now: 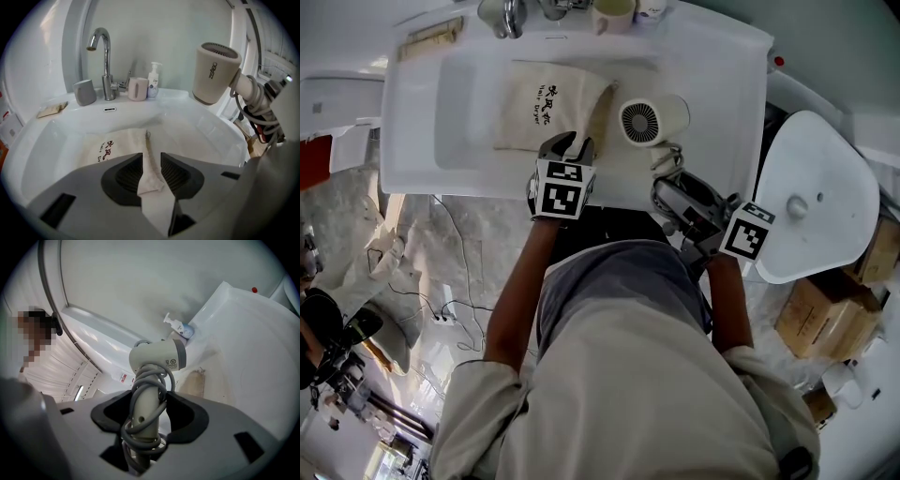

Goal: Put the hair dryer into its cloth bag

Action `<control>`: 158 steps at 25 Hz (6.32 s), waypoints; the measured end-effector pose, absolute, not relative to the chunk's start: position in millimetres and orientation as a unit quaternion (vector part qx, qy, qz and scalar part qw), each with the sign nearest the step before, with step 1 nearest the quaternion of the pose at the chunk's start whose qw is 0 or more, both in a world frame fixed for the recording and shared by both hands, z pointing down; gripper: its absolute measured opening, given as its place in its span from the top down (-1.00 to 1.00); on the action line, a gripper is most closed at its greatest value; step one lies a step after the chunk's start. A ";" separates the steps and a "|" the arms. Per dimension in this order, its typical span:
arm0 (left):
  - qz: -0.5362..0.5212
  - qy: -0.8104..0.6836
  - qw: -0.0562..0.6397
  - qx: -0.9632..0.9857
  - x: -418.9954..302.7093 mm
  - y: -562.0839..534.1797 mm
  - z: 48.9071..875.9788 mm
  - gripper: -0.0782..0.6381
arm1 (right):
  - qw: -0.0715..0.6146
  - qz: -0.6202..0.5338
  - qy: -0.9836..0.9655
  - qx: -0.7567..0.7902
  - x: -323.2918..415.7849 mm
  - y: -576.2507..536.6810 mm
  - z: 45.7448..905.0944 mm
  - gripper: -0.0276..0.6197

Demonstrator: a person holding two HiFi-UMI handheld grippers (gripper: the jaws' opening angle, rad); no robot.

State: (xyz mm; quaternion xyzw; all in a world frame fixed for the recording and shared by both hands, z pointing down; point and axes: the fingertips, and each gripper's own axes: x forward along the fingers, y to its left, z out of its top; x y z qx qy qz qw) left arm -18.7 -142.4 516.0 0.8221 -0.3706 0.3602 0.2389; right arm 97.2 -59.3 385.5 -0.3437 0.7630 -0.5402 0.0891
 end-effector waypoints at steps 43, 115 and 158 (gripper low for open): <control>0.421 -0.319 0.247 0.812 -26.0 -161.8 558.2 0.64 | 0.038 -0.557 0.743 -0.370 106.5 -72.3 417.8 0.18; 0.319 -0.348 0.335 0.816 -45.0 -155.5 518.5 0.69 | -0.351 -0.497 0.752 -0.252 57.1 -78.2 533.1 0.18; 0.286 -0.315 0.354 0.833 -47.1 -158.7 498.0 0.69 | -0.372 -0.497 0.746 -0.239 3.5 -130.7 556.5 0.18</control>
